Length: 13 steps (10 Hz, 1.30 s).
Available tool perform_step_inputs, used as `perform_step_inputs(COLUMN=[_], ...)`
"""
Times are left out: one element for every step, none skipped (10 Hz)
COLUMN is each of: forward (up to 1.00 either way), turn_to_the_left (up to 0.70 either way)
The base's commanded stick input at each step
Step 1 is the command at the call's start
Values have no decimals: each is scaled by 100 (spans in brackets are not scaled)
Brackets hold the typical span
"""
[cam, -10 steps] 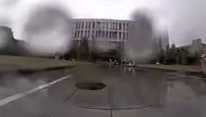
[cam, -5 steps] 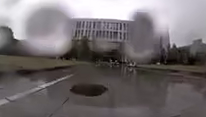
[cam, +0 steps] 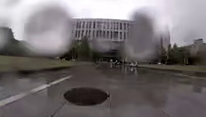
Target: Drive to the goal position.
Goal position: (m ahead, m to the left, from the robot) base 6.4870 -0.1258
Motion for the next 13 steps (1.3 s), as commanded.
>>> perform_step_inputs(forward=[70, 70, 70, 70, 70, 70, 70, 70, 70, 70, 70, 70, 70], turn_to_the_left=[0, 0, 0, 0, 0, 0, 0, 0, 0, 0, 0, 0, 0])
